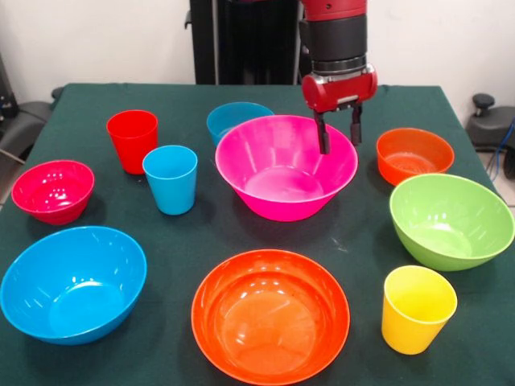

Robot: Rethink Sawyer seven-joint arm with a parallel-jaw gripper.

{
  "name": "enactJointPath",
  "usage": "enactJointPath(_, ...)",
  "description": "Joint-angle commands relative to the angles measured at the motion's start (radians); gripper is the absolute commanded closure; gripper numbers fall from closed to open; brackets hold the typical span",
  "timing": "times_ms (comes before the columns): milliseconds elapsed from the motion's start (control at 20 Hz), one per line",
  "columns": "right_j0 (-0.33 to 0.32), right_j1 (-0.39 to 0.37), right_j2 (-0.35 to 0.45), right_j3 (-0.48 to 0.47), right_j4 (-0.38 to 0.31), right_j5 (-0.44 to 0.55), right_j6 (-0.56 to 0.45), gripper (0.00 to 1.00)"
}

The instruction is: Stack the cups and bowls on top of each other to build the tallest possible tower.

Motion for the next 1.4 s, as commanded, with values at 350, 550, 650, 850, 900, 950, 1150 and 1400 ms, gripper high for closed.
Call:
enactJointPath(350,0.015,0.046,-0.006,-0.056,-0.033,0.093,0.056,0.00)
enactJointPath(550,0.025,0.055,-0.015,-0.061,-0.035,0.081,0.059,0.00)
enactJointPath(650,0.026,0.063,-0.020,-0.066,-0.036,0.080,0.057,0.00)
enactJointPath(850,0.026,0.092,-0.027,-0.082,-0.045,0.067,0.052,0.00)
enactJointPath(900,0.028,0.105,-0.030,-0.089,-0.048,0.061,0.050,0.00)
enactJointPath(950,0.024,0.119,-0.029,-0.097,-0.052,0.058,0.047,0.00)
enactJointPath(1150,0.029,0.164,-0.043,-0.127,-0.050,0.043,0.051,0.00)
enactJointPath(1400,0.037,0.187,-0.058,-0.143,-0.038,0.057,0.054,0.00)
